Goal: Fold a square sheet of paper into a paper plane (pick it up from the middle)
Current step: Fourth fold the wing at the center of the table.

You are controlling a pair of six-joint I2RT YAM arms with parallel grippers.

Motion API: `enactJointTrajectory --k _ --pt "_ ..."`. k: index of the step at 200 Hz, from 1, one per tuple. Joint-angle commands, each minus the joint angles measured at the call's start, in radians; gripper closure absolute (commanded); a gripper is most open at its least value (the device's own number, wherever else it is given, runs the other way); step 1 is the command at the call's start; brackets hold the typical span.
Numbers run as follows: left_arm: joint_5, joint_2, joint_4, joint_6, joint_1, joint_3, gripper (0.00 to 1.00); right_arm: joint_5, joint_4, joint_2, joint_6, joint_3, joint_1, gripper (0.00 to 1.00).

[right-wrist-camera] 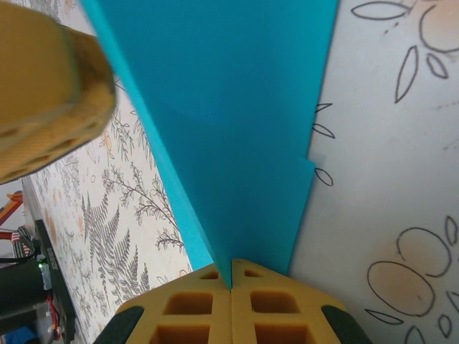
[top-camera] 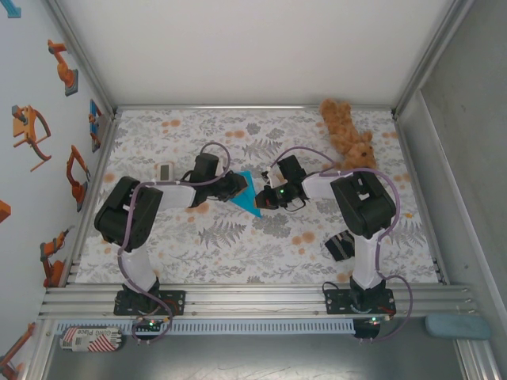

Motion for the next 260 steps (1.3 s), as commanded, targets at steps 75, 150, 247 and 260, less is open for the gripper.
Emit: enactJointTrajectory --k 75,150,247,260 --pt "-0.008 0.052 -0.053 -0.001 -0.007 0.068 0.84 0.033 -0.039 0.039 0.001 -0.021 -0.008 0.85" --pt "0.003 0.079 -0.077 0.003 -0.007 0.112 0.83 0.027 -0.041 0.040 0.001 -0.037 -0.017 0.91" --pt "-0.045 -0.014 -0.175 0.068 0.013 0.034 0.67 -0.002 -0.044 0.038 -0.026 -0.038 -0.028 0.95" --pt "-0.038 -0.006 -0.188 0.076 0.011 0.043 0.64 0.000 -0.054 0.038 -0.037 -0.034 -0.030 0.95"
